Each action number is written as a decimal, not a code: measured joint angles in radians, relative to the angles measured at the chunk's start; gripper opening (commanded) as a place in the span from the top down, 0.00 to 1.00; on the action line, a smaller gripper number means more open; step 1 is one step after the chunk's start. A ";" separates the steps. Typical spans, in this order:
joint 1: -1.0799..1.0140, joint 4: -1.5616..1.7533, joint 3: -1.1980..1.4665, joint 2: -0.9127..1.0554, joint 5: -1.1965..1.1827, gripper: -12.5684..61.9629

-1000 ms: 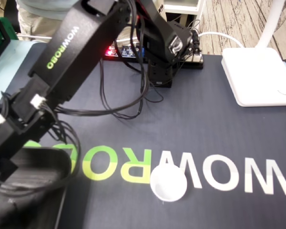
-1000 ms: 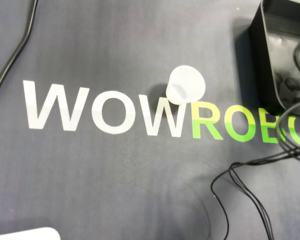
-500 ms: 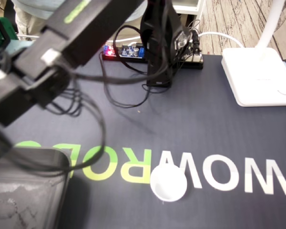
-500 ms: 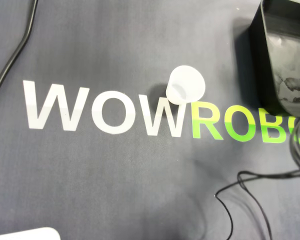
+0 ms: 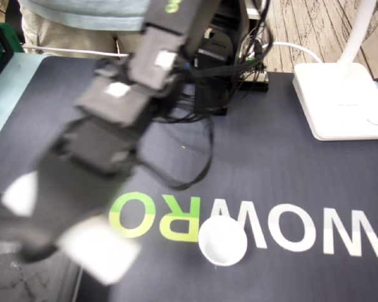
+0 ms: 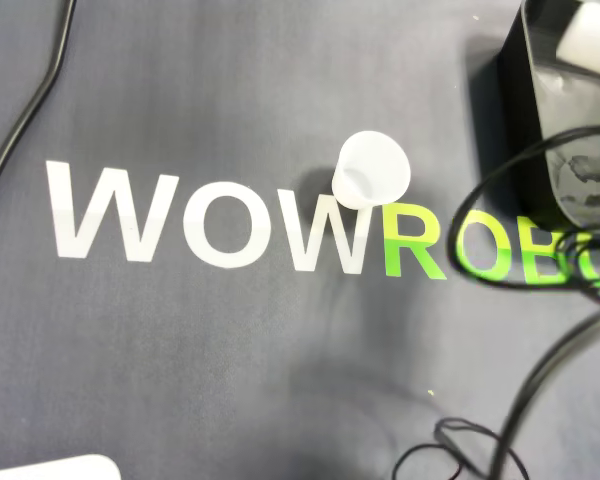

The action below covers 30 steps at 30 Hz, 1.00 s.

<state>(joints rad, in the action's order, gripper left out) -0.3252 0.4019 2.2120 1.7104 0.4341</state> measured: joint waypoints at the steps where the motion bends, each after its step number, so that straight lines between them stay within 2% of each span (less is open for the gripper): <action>1: 0.021 0.000 0.020 0.018 0.038 0.79; 11: 0.156 0.000 0.081 0.098 0.383 0.79; 30: 0.219 0.000 0.086 0.095 0.798 0.79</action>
<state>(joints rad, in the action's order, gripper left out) -0.1058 0.4019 2.2979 1.8055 1.2318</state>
